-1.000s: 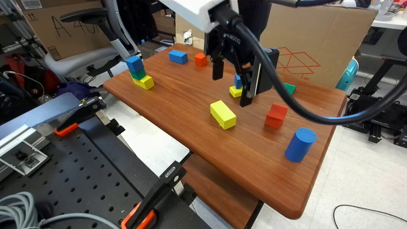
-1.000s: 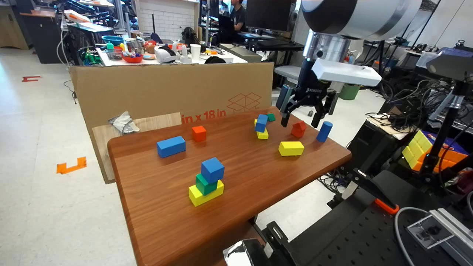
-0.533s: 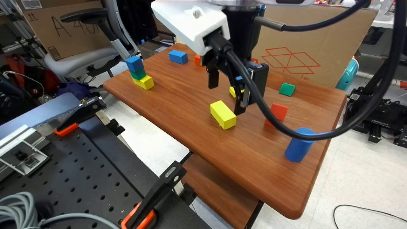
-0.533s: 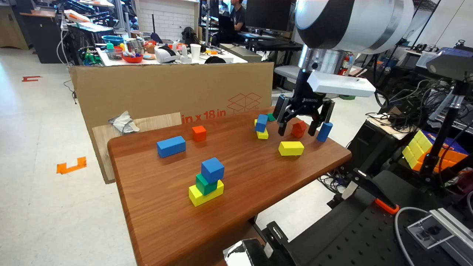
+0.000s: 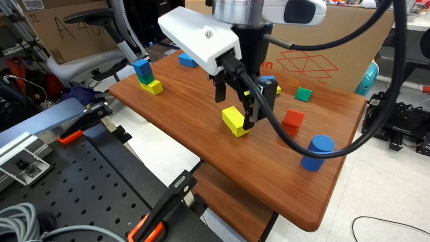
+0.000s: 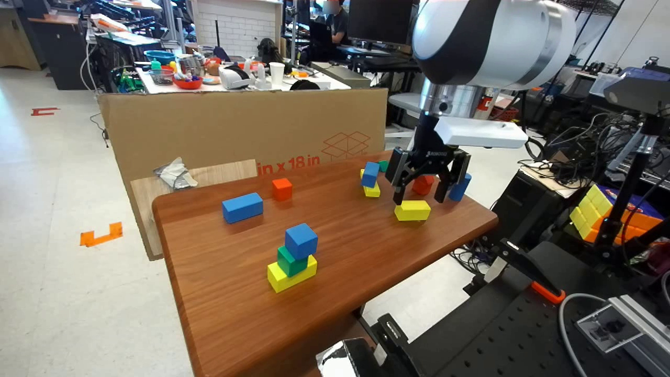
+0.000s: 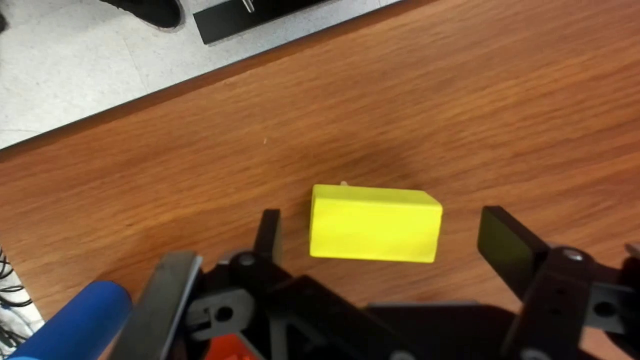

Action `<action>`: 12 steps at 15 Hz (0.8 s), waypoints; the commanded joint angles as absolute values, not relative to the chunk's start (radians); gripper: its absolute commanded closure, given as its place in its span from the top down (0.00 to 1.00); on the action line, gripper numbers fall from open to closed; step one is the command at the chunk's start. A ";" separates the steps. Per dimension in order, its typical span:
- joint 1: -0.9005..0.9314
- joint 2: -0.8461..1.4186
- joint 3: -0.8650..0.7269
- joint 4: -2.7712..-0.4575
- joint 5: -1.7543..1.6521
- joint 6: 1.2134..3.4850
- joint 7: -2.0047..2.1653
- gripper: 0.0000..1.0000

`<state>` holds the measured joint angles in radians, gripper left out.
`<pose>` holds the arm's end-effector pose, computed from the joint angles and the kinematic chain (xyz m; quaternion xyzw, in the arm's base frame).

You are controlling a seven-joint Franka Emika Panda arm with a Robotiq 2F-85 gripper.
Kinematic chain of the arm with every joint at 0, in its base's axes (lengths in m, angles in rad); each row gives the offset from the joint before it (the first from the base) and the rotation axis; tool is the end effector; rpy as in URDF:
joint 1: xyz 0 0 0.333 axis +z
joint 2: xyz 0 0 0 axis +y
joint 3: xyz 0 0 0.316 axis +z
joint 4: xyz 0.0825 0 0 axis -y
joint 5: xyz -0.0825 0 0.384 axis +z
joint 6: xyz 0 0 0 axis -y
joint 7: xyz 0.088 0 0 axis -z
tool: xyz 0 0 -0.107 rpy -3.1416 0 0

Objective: Move the yellow block away from you

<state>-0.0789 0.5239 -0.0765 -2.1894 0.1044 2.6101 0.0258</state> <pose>0.5336 -0.0879 0.1357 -0.9899 0.1322 0.0496 0.0080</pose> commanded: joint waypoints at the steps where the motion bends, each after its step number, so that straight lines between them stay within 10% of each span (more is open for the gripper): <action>1: -0.089 0.572 -0.059 -2.158 0.094 2.646 0.007 1.00; 8: -0.075 0.634 -0.054 -2.108 0.087 2.695 0.018 1.00; 12: -0.080 0.642 -0.047 -2.089 0.107 2.690 0.035 0.58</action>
<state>-0.0757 0.6241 -0.0526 -2.1142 0.1045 2.6731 0.0155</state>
